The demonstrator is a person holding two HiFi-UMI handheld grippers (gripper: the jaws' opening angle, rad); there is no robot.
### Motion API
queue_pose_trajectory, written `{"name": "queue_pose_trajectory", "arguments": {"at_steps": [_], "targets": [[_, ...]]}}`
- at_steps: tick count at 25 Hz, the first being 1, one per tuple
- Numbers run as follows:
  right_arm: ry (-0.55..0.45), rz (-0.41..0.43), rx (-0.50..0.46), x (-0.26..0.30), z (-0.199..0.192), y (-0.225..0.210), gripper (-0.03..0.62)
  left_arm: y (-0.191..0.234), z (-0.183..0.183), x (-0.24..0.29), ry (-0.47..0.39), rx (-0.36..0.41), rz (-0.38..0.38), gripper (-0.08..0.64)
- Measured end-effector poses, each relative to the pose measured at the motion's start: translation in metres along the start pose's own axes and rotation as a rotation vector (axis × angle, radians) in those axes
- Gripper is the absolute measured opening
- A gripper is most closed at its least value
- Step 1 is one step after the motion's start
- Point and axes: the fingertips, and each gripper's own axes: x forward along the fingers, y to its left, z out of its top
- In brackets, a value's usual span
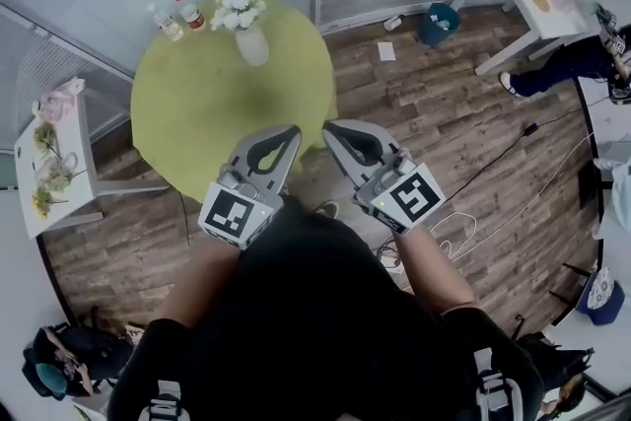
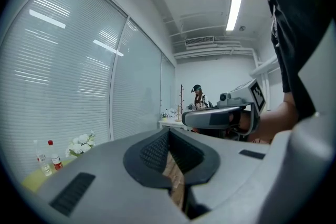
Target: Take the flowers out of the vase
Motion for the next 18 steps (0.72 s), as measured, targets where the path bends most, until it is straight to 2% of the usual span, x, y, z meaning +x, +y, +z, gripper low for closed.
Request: {"name": "queue_pose_trajectory", "arguments": {"at_steps": [7, 18], "targets": [[0.042, -0.001, 0.010, 0.015, -0.016, -0.015, 0.018, 0.019, -0.008, 0.011, 0.009, -0.018, 0.002, 0.012], [0.056, -0.005, 0.011, 0.055, -0.010, -0.066, 0.018, 0.069, -0.003, 0.054, -0.012, -0.033, 0.007, 0.012]]}}
